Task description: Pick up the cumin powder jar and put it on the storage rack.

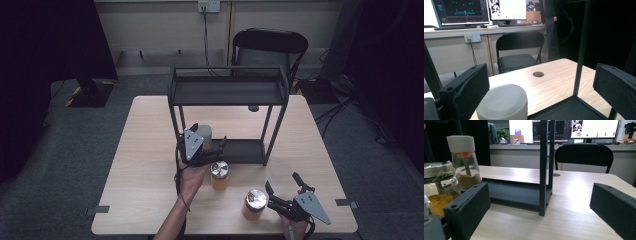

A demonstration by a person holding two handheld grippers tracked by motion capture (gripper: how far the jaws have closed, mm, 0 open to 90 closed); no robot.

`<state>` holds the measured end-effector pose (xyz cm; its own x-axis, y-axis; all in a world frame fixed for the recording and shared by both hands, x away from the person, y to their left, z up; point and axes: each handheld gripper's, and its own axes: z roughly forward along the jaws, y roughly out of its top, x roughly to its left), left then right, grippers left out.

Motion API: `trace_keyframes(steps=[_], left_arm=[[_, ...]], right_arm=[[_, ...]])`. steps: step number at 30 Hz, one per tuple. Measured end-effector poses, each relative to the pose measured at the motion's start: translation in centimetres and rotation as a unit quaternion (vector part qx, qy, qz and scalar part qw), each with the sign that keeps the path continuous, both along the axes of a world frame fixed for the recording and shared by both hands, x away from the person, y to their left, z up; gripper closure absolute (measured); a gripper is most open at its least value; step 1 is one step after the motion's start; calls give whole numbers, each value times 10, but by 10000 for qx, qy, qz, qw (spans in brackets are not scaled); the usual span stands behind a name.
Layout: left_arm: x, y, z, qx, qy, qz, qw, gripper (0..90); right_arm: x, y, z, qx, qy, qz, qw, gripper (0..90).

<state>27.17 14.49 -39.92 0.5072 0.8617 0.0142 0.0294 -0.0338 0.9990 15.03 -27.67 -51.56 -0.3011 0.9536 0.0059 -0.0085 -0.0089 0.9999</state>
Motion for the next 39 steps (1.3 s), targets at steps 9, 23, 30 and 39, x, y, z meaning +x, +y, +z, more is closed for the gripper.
trace_keyframes(steps=[9, 23, 30, 39], left_arm=[[-7, 9, -2, -23, -46, -120, 9999, 0], [-23, 25, -3, -147, -72, 9, 9999, 0], [-33, 33, -5, -193, -129, -7, 9997, 0], [-52, 43, -7, -287, -314, 59, 9991, 0]], right_arm=[[0, 0, 0, -9, -11, -10, 10000, 21], [-1, 1, -2, -2, -55, -41, 10000, 19], [-2, 2, -3, -6, -86, -43, 10000, 18], [-2, 2, -4, -4, -109, -41, 9999, 18]])
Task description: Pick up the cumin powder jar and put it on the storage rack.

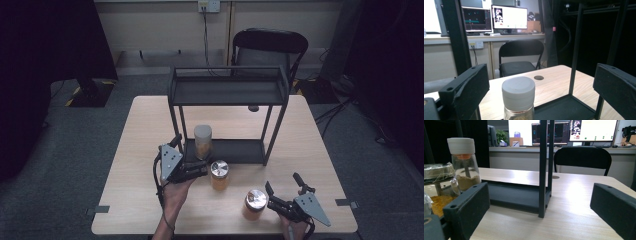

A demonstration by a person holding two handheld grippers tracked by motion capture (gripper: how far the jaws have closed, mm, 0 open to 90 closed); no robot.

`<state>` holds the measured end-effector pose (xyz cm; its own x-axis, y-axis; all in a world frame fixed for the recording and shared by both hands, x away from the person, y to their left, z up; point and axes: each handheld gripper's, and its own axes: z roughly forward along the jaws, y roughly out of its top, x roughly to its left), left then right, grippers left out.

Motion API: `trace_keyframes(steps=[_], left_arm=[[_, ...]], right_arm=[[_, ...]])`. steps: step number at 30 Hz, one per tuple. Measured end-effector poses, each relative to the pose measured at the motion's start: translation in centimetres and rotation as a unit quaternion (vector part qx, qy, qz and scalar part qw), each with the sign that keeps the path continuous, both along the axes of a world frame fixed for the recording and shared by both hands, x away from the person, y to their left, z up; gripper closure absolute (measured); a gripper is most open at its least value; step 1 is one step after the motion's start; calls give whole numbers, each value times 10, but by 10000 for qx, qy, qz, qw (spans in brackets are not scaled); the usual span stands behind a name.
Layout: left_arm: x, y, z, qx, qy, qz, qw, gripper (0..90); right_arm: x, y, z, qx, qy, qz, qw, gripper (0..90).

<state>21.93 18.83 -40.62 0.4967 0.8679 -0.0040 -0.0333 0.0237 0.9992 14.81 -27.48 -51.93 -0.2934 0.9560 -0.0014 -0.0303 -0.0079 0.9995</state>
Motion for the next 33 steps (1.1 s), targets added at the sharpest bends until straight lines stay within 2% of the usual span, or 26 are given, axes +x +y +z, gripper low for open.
trace_keyframes(steps=[6, 16, 18, 21, 27, 30, 33], left_arm=[[-10, 9, -2, -80, -69, 19, 9999, 0], [-23, 23, -13, -208, -39, 140, 9997, 0], [-25, 27, -16, -162, -65, 176, 9997, 2], [-28, 31, -21, -206, -24, 225, 9995, 1], [-35, 39, -33, -225, -60, 233, 9995, 0], [-37, 44, -43, -358, 10, 205, 9992, 0], [-40, 45, -55, -273, 0, 263, 9993, 0]], right_arm=[[0, -1, 0, 82, 13, 63, 9999, 18], [-1, 3, -1, -126, -62, -5, 9999, 17], [-1, 3, 0, -124, -53, -10, 9999, 17], [-1, 3, -1, -107, -57, -21, 9999, 11], [-1, 3, 0, -102, -33, -35, 9999, 11], [-1, 4, 0, -93, -26, -58, 9999, 11], [-1, 4, 1, -90, -14, -56, 9999, 11]])
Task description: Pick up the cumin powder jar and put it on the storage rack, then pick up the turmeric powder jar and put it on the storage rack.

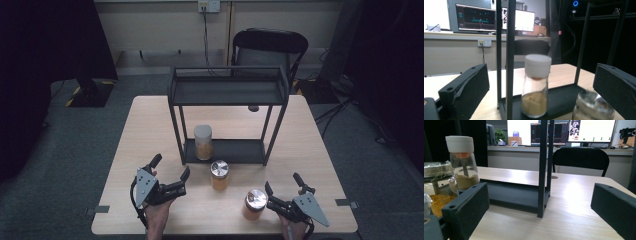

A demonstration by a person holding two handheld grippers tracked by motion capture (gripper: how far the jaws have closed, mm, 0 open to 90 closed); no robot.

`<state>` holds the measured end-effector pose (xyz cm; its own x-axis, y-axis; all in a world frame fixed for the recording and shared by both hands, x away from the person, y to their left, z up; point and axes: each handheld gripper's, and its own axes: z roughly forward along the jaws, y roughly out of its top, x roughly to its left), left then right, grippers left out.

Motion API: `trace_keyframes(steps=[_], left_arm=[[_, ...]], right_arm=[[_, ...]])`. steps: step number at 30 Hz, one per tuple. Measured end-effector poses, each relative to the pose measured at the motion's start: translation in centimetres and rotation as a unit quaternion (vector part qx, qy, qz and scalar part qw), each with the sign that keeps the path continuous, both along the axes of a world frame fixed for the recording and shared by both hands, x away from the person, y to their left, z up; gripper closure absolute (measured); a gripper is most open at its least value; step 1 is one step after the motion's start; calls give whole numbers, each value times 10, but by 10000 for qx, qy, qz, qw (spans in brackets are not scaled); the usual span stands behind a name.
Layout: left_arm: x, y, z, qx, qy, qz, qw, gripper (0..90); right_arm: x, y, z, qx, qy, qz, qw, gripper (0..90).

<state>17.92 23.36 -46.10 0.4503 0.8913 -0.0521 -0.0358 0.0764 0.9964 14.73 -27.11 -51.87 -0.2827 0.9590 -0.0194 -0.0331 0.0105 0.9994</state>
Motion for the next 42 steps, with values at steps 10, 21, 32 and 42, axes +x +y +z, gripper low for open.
trace_keyframes(steps=[10, 21, 32, 42], left_arm=[[-3, 0, -35, -28, 84, 130, 9999, 0], [0, -6, -54, 225, 141, 128, 9996, 3], [2, -9, -51, 345, 225, 151, 9990, 2], [0, -9, -54, 318, 151, 183, 9992, 3]], right_arm=[[0, 0, 0, -1, 6, -16, 10000, 11], [0, 0, 0, 22, 15, -11, 10000, 11], [0, 0, 1, 50, 38, -23, 10000, 11], [0, 0, 1, 63, 47, -36, 10000, 11]])
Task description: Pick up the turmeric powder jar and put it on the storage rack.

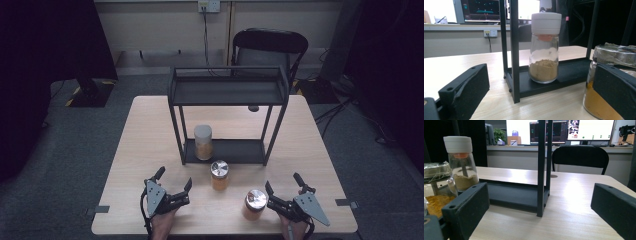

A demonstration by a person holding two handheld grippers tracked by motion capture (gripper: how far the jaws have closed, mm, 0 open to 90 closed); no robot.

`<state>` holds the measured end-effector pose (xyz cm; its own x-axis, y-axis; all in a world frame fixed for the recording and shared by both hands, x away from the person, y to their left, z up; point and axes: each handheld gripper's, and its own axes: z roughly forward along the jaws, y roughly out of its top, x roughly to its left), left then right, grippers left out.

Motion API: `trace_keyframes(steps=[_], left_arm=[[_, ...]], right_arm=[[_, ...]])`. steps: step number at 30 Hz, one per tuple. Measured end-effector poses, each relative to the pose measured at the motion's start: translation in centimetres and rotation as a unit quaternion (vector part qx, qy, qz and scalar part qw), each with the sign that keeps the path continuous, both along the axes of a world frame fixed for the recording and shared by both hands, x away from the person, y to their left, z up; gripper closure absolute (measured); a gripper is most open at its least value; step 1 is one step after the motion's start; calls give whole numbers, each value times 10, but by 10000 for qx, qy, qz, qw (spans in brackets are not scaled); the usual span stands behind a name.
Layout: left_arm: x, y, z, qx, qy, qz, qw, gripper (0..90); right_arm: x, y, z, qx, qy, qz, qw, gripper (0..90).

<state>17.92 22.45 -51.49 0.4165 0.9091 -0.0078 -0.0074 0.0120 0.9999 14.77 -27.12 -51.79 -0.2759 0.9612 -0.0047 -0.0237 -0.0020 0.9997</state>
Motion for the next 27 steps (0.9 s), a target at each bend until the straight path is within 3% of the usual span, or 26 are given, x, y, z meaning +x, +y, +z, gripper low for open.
trace_keyframes(steps=[8, 16, 27], left_arm=[[0, 0, -1, 9, -25, -6, 10000, 2], [0, 0, 0, 29, -25, -6, 10000, 3], [0, -1, 0, 28, -20, 0, 10000, 3]], right_arm=[[2, -4, 4, 134, 134, 35, 9998, 11], [3, -5, 8, 280, 68, 73, 9996, 11], [4, -11, 32, 298, 120, 290, 9991, 10]])
